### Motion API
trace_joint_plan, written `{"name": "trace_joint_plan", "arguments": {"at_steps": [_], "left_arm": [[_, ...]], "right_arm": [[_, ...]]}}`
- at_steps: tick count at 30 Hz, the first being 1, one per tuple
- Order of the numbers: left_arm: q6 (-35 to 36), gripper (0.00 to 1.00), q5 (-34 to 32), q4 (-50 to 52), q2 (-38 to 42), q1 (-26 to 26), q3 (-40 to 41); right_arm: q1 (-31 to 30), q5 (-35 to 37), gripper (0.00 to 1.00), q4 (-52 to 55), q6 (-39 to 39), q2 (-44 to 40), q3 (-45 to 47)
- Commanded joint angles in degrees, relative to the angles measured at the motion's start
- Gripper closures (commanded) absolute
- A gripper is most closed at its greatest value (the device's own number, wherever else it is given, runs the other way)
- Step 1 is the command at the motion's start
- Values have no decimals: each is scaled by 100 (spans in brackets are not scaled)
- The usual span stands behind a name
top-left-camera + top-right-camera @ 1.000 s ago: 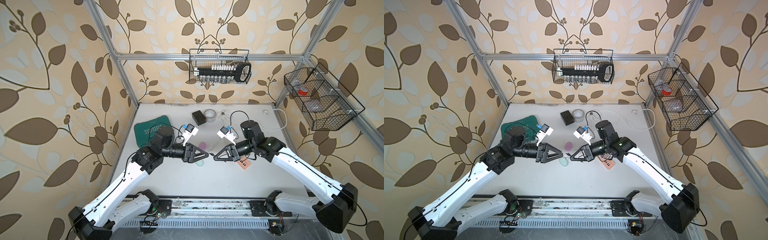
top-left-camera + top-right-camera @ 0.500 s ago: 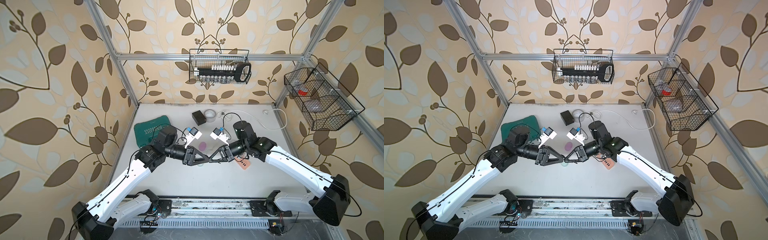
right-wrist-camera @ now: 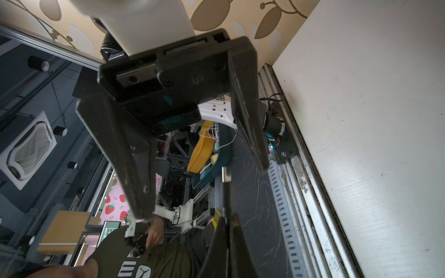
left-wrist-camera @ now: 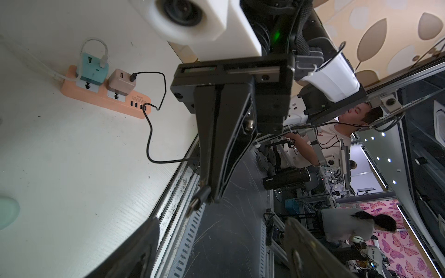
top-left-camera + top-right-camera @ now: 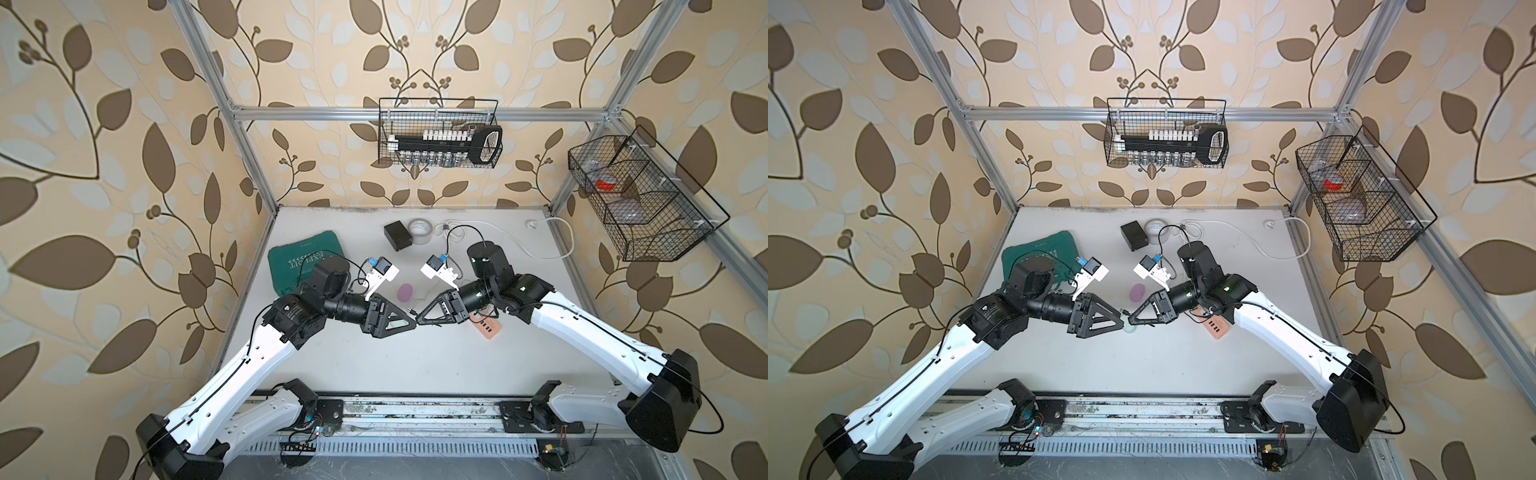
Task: Charge the bluetooth headset
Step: Adjust the charging cable.
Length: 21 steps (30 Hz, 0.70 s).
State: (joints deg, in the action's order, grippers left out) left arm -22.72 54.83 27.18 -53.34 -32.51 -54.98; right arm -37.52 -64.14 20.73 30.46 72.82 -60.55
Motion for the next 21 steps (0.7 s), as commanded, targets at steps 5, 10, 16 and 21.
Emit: {"name": "trace_joint_plan", "arguments": {"at_steps": [5,10,16,21], "left_arm": [[-34,23,168,-428,-244,65,-188],[-47,54,457,-509,-274,62,-188],[-32,72,420,-429,-146,62,-118],[31,86,376,-362,-106,61,-118]], "right_arm": [[-122,-147,95,-226,62,-145,30],[-112,-143,95,-318,117,-110,52],[-114,-200,94,-387,134,-49,68],[-116,-200,92,-317,97,-47,105]]}}
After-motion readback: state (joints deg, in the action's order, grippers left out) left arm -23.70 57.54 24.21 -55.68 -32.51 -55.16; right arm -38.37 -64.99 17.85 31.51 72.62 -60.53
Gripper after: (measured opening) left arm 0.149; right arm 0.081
